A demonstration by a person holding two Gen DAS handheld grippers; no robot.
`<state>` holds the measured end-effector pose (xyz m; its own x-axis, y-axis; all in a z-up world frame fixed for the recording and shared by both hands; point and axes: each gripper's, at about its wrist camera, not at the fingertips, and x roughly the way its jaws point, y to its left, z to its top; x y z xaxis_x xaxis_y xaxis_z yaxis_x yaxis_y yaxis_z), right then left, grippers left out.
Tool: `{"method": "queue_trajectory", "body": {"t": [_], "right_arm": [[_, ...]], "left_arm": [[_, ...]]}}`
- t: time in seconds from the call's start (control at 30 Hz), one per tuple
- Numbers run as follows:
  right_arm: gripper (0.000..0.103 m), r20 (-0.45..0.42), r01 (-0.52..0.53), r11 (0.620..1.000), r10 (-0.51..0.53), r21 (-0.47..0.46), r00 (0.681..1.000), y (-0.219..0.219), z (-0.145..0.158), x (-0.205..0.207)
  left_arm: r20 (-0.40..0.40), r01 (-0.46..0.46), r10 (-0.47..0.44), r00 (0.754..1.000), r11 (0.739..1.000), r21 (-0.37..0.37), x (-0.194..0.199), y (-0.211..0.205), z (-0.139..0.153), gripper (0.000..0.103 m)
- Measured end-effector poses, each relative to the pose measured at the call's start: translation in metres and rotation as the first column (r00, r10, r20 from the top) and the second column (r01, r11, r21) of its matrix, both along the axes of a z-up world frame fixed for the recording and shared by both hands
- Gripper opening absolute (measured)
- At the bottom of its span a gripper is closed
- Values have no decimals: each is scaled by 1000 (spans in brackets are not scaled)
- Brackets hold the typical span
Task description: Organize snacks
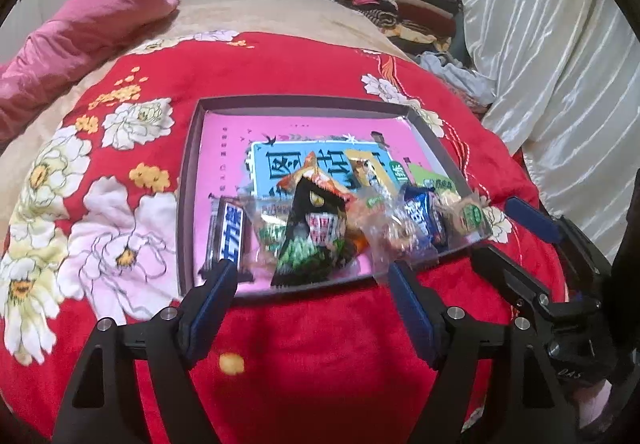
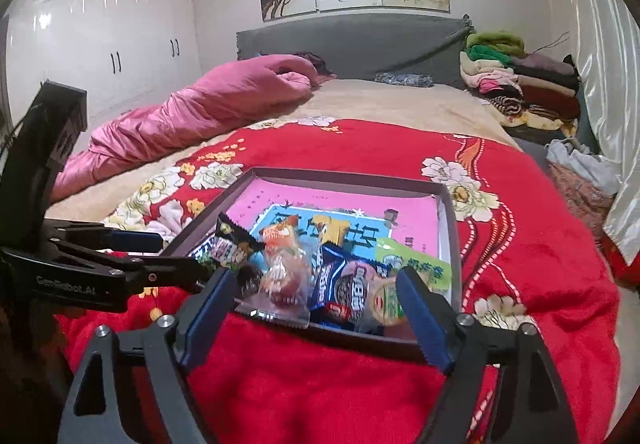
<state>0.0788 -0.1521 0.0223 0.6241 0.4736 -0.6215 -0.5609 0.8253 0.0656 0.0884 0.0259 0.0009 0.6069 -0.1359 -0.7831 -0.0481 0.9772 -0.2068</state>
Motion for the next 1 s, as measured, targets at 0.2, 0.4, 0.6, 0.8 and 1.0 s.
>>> {"method": "queue_trajectory", "body": {"t": [0.2, 0.4, 0.6, 0.8, 1.0], "right_arm": [[95, -41, 64, 998, -64, -10, 997, -10, -2, -13], [97, -106, 131, 991, -131, -4, 986, -20, -6, -22], [100, -102, 159, 987, -160, -17, 982, -21, -3, -35], [100, -74, 153, 988, -155, -23, 985, -17, 5, -50], [101, -59, 169, 986, -169, -4, 984, -16, 14, -66]], "left_arm": [[-9, -9, 9, 1000, 1000, 7, -17, -5, 0, 80], [-15, -26, 27, 1000, 1000, 14, -32, -7, -1, 80], [-35, -32, 33, 999, 999, 17, -45, -8, -4, 80], [-28, -37, 37, 999, 999, 23, -57, -9, -2, 80], [-8, -55, 55, 998, 998, 24, -72, -8, 4, 80]]}}
